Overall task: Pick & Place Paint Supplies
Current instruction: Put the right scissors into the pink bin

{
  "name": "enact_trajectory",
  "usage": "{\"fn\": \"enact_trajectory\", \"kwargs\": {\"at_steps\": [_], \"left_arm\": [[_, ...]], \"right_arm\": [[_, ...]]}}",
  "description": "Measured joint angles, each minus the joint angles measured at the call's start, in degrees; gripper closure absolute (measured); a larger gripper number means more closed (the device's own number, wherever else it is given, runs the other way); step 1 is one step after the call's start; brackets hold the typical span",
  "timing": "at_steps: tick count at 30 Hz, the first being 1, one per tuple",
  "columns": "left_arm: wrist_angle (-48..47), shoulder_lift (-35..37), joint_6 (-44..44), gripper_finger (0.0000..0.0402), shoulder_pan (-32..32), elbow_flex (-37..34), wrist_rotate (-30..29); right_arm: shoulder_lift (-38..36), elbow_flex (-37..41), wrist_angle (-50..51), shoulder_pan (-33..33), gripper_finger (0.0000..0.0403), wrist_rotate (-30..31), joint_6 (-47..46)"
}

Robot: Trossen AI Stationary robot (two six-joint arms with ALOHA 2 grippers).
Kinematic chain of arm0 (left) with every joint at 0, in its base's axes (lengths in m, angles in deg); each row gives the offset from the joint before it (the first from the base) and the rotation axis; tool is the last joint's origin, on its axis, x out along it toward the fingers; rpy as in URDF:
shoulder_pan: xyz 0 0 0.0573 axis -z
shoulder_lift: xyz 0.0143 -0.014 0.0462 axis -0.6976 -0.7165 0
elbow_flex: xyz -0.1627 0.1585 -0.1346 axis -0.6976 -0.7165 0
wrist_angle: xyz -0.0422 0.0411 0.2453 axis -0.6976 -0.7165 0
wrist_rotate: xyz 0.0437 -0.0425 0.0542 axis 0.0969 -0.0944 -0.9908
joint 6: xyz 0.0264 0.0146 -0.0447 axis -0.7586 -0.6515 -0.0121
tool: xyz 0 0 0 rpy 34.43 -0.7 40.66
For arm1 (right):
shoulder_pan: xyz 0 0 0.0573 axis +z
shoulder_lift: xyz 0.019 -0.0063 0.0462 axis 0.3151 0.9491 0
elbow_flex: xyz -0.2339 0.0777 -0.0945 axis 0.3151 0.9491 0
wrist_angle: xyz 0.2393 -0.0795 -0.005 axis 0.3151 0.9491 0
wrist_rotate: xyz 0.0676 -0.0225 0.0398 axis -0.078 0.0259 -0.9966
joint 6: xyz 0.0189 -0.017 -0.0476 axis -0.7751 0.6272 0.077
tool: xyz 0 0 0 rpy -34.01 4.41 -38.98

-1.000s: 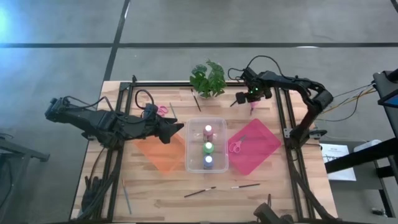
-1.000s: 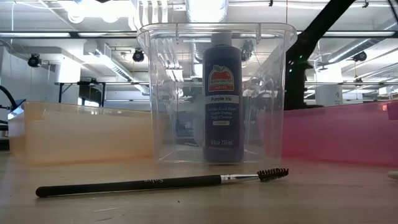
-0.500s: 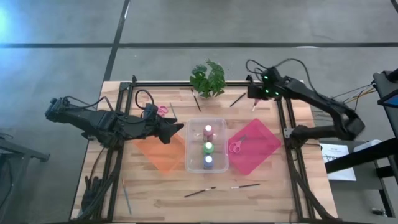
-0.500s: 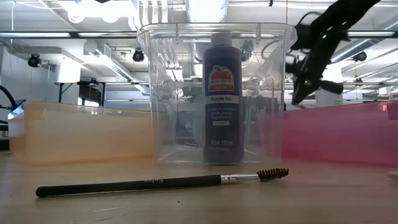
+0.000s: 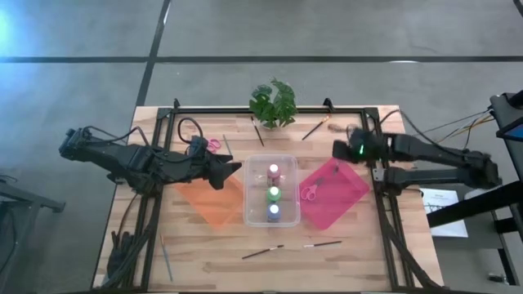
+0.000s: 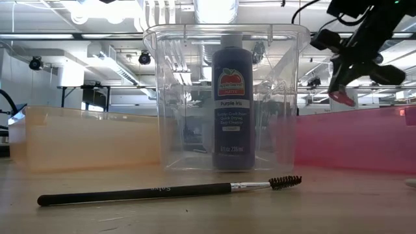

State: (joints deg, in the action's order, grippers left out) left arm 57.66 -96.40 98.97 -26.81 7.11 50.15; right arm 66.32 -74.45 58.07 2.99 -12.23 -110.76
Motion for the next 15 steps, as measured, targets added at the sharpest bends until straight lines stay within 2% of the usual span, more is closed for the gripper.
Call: {"fn": "enact_trajectory", "kwargs": {"at_steps": [5,8,12,15], "left_arm": [[0.0,0.0,-1.0,0.0085,0.0,0.0,1.1],[0.0,0.0,-1.2,0.0085,0.0,0.0,1.7],[0.0,0.0,-1.5,0.0085,0.2,0.0,2.2],[0.0,0.0,-1.5,0.0085,0.2,0.0,2.8]], "right_arm": [[3.8,2.1,-0.1,13.8,0.0395,5.8,-14.9],[7.6,2.6,-0.1,20.3,0.0395,7.2,-22.3],[12.5,2.6,-1.3,25.7,0.0395,8.5,-29.9],[15.2,2.6,-3.3,27.0,0.0395,8.6,-31.4]]}}
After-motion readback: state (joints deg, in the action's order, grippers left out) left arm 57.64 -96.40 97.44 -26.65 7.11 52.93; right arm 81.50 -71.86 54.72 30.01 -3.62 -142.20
